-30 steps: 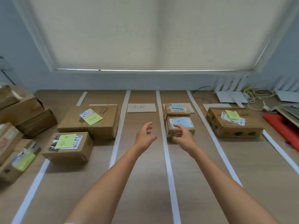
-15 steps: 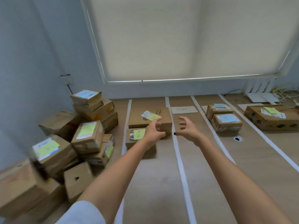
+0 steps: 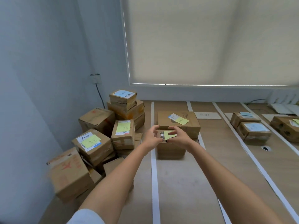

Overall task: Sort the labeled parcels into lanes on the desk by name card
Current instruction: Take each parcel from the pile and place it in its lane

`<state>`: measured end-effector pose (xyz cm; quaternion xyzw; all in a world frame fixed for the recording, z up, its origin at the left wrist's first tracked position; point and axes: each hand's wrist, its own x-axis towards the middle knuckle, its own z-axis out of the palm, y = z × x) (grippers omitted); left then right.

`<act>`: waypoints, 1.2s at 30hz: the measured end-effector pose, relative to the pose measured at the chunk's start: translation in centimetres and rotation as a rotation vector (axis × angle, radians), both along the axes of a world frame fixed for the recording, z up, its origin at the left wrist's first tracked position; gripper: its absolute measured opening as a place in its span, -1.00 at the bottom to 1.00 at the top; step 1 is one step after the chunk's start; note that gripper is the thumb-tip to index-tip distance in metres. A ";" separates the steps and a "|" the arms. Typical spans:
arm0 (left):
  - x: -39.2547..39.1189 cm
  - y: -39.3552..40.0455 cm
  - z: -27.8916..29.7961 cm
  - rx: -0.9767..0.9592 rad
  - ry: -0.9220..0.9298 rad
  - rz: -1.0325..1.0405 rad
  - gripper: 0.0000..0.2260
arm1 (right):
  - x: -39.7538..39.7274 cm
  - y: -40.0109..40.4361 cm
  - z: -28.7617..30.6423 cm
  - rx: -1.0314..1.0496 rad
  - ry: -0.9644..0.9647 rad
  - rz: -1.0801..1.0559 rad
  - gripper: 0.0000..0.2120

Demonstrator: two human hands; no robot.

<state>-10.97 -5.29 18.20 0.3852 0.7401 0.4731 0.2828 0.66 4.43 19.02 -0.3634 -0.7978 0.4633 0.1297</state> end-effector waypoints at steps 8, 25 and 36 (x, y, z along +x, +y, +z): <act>-6.9 -2.7 -0.8 -0.034 0.019 0.178 -0.50 | -6.4 -1.1 -1.5 -0.078 -0.015 0.075 -0.41; -21.6 -0.2 -6.0 -0.328 0.173 0.420 -0.47 | -20.7 1.0 -8.0 -0.312 -0.052 0.168 -0.34; -21.2 1.7 -7.3 -0.355 -0.003 0.447 -0.49 | -21.7 0.7 -10.1 -0.373 -0.056 0.098 -0.36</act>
